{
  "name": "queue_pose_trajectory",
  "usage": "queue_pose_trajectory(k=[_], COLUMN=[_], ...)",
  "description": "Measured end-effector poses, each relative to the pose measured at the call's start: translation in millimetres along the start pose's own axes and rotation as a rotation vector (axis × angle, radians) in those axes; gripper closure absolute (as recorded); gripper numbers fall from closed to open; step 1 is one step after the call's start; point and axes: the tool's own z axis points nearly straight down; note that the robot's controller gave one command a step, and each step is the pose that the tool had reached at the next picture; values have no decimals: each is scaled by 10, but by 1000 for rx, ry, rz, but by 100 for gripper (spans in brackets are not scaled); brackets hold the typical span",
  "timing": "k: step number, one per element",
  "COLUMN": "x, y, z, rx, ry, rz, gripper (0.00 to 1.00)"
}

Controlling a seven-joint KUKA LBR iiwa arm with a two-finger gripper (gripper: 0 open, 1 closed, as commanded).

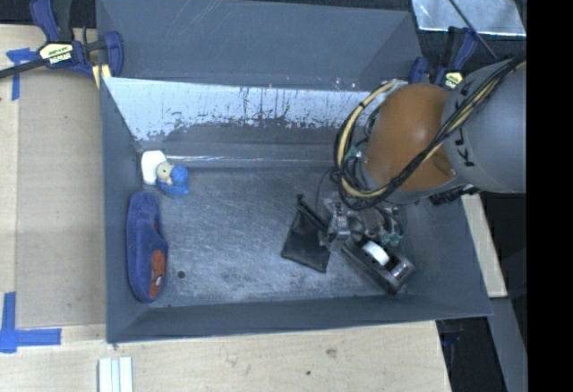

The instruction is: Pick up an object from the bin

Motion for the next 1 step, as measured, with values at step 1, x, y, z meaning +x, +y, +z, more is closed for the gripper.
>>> queue_pose_trajectory(k=[1], x=[-182], y=[51], z=[-1526], rx=[4], ry=[-7], rz=[31], gripper=[100])
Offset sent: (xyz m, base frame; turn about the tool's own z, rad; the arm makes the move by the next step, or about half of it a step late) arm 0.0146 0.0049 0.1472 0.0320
